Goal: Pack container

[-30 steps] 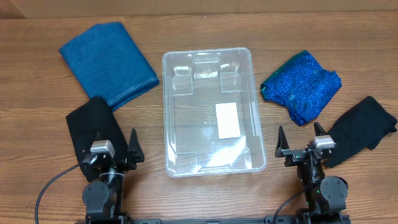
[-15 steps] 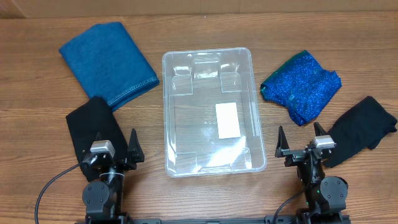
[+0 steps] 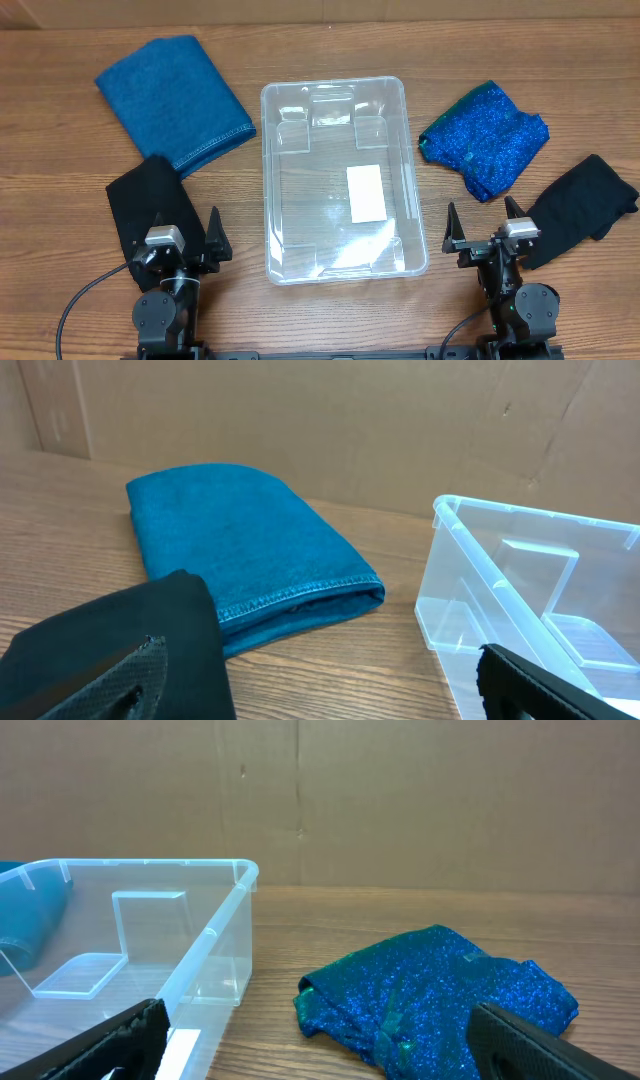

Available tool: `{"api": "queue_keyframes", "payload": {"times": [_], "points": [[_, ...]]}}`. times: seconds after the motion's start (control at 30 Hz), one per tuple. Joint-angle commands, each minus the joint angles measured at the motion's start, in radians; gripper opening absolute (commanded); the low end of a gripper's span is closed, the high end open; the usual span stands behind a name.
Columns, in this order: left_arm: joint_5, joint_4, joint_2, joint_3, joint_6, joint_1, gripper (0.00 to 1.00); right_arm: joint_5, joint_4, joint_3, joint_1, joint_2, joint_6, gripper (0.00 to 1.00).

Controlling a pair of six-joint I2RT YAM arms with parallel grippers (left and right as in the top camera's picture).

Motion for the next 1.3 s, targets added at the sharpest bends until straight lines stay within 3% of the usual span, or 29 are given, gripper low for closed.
{"api": "queue_keyframes", "payload": {"times": [0.0,0.13,0.23,0.37,0.5,0.63,0.9,1.03,1.27], "points": [[0.007,0.001,-0.009,-0.003,0.011,-0.006,1.0,0.01,0.006,-0.009,-0.001,-0.009,0.002,1.0],[0.008,-0.002,-0.007,-0.003,-0.072,-0.006,1.0,0.01,0.005,-0.007,-0.001,-0.009,0.229,1.0],[0.009,-0.041,-0.007,0.028,-0.163,-0.006,1.0,0.095,-0.056,0.066,-0.001,0.016,0.245,1.0],[-0.004,-0.177,0.009,0.157,-0.162,-0.006,1.0,0.179,-0.143,0.225,-0.001,0.147,0.243,1.0],[0.01,-0.253,0.163,0.346,-0.156,-0.006,1.0,0.198,-0.201,0.481,-0.007,0.461,0.235,1.0],[0.043,-0.348,0.4,0.561,-0.116,-0.006,1.0,0.151,-0.389,0.789,-0.068,0.818,0.235,1.0],[0.044,-0.727,0.863,0.979,-0.074,-0.006,1.0,-0.176,-0.833,1.35,-0.354,1.44,0.236,1.0],[0.044,-0.773,0.979,1.059,-0.075,-0.006,1.0,-0.2,-0.856,1.376,-0.457,1.59,0.206,1.0],[0.044,-0.773,0.999,1.059,-0.075,-0.006,1.0,-0.235,-0.839,1.374,-0.526,1.83,0.157,1.0]]}}
